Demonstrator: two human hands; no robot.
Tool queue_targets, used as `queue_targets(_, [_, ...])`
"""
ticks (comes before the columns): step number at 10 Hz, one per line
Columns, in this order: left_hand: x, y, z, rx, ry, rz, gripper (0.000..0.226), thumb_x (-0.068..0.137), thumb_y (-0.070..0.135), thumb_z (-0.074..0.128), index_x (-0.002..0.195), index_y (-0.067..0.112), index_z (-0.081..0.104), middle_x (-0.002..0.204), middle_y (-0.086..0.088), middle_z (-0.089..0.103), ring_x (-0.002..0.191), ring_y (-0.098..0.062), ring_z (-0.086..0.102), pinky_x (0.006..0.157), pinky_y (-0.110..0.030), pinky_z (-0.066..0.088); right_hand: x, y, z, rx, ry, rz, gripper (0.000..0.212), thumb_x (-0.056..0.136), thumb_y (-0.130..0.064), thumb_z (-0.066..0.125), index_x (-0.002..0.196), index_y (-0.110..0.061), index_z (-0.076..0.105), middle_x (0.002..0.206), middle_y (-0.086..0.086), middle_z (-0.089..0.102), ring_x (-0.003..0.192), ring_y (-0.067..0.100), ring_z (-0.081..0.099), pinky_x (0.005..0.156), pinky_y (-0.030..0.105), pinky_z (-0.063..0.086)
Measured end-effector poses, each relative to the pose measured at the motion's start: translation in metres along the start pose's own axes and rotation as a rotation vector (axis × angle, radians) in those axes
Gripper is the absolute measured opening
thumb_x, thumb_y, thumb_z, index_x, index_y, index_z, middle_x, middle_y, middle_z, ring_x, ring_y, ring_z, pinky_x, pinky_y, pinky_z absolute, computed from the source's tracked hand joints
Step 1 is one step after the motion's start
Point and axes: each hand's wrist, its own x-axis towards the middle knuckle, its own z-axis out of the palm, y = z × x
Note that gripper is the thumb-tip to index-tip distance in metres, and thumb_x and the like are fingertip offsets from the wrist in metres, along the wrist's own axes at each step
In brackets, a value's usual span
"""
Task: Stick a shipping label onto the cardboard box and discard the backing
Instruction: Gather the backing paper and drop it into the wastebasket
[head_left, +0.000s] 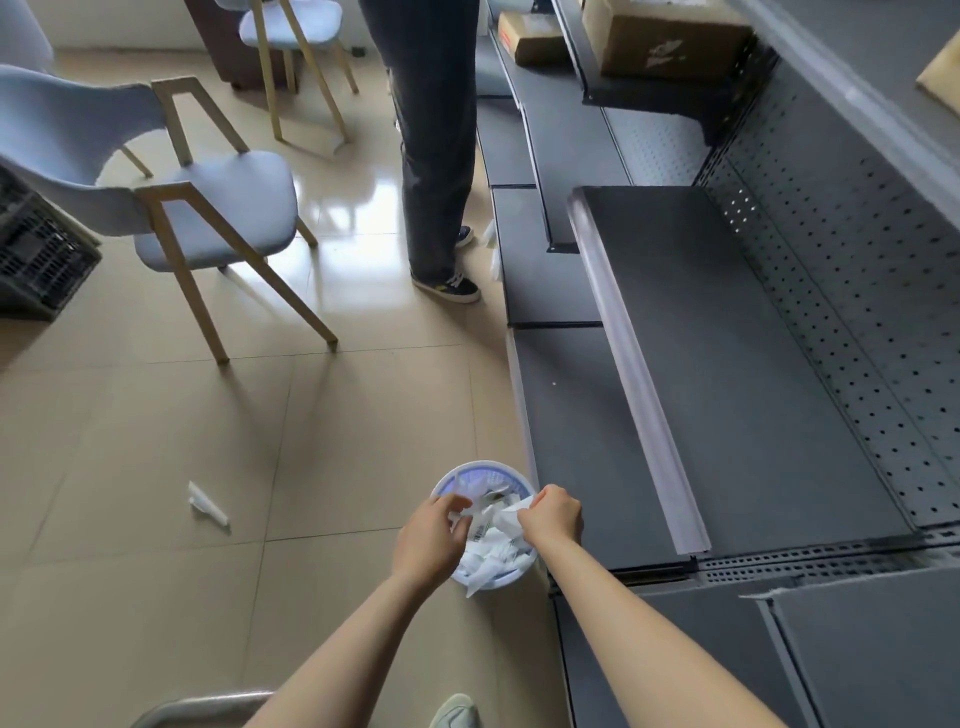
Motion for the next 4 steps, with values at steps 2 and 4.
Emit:
queue_targets(2, [0.01, 0.0, -0.004, -0.009, 0.026, -0.011, 0.02, 0.091, 0.026, 0.053, 0.105, 0.023, 0.065, 0.11, 0.005, 0.066, 0.09, -0.013, 0.063, 0.08, -0.03, 0.049, 0.013, -0.012, 0.002, 0.017, 0.007, -0.03, 0.018, 0.084, -0.017, 0.063, 0.097, -0.004, 0.06, 0.109, 0.015, 0.065, 0.091, 0.029, 0.061, 0.077, 0.033, 0.05])
queue_targets(4, [0.014, 0.003, -0.004, -0.037, 0.044, -0.019, 0.017, 0.091, 0.026, 0.052, 0.102, 0.024, 0.065, 0.106, 0.007, 0.067, 0.081, -0.009, 0.06, 0.078, -0.029, 0.05, 0.019, -0.01, 0.0, 0.093, 0.043, -0.056, 0.031, 0.081, -0.031, 0.072, 0.085, -0.011, 0.049, 0.095, 0.01, 0.06, 0.083, 0.024, 0.056, 0.08, 0.039, 0.052])
